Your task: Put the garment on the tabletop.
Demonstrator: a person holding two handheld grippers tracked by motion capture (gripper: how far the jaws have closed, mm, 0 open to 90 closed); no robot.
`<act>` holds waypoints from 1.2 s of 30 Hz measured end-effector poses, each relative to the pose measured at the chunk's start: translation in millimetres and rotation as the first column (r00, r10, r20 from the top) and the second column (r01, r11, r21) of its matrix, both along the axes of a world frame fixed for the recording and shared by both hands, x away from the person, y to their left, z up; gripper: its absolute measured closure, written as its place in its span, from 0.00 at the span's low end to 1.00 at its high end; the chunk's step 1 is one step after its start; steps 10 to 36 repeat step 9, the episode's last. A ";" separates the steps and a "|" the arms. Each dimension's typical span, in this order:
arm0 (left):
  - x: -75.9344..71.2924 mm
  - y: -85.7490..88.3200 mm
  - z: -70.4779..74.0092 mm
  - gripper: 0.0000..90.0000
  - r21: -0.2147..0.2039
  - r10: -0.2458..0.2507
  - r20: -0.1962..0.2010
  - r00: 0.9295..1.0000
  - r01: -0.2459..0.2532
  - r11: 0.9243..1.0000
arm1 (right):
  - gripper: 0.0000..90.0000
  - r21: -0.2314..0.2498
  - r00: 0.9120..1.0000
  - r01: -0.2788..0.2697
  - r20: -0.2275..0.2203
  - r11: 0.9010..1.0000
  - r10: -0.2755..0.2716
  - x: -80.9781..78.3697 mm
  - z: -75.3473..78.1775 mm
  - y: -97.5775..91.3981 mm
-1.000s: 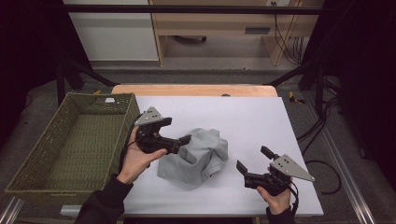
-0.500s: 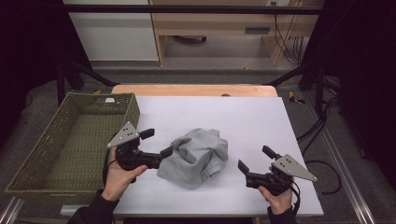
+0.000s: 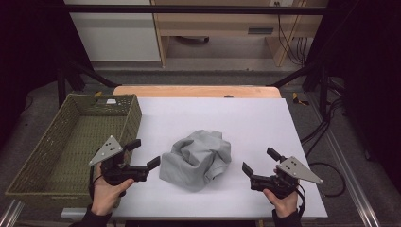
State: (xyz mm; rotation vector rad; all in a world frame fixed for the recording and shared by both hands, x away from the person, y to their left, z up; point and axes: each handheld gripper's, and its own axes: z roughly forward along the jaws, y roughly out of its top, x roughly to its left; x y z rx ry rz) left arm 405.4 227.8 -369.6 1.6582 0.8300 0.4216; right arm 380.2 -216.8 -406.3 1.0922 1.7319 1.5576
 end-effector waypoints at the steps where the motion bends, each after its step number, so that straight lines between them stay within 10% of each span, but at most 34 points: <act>1: -1.1 1.5 -0.6 0.03 0.012 0.006 0.006 1.000 -0.006 1.000 | 0.00 -0.003 1.000 0.002 -0.002 1.000 -0.002 0.1 0.1 -0.4; 36: -0.9 7.2 -7.6 0.02 -0.007 0.040 0.003 0.999 -0.040 0.999 | 0.00 -0.002 1.000 -0.003 -0.005 1.000 0.003 1.5 -0.6 -2.6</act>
